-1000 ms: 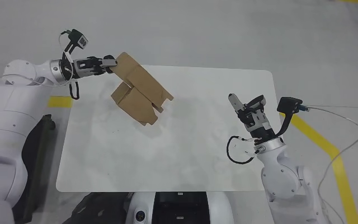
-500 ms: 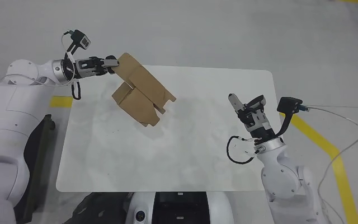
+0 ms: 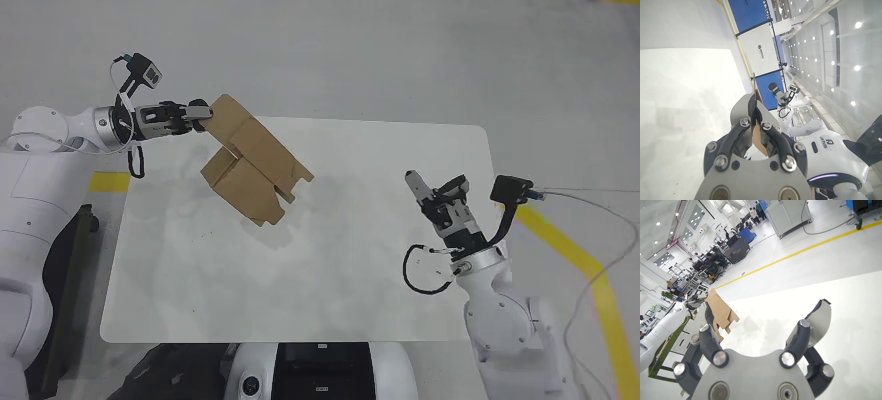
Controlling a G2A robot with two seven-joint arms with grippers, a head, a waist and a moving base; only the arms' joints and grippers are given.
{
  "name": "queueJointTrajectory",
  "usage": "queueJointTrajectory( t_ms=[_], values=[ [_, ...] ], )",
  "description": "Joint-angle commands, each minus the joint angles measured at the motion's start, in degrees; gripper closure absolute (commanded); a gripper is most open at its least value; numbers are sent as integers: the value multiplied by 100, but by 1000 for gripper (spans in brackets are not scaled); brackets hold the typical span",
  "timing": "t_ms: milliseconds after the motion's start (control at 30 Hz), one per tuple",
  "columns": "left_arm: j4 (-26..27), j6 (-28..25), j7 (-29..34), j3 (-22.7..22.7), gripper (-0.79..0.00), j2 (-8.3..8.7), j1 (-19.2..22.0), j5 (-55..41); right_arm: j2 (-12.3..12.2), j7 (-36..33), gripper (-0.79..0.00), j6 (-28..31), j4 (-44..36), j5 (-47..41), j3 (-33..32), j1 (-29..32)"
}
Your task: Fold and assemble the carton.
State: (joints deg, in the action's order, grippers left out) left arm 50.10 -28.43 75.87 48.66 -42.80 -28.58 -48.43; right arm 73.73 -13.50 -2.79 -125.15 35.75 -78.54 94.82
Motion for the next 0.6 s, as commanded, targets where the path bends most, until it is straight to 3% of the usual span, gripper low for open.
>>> queueJointTrajectory(
  t_ms=[0,367,567],
  values=[
    [0,0,0,0,0,0,0,0,5,-241,-785,85,98,-410,80,-30],
    [0,0,0,0,0,0,0,0,18,-1797,-785,1430,1380,-2454,748,-590],
    [0,0,0,0,0,0,0,0,73,-1998,-785,2009,2051,-2810,1318,-994]
  ],
)
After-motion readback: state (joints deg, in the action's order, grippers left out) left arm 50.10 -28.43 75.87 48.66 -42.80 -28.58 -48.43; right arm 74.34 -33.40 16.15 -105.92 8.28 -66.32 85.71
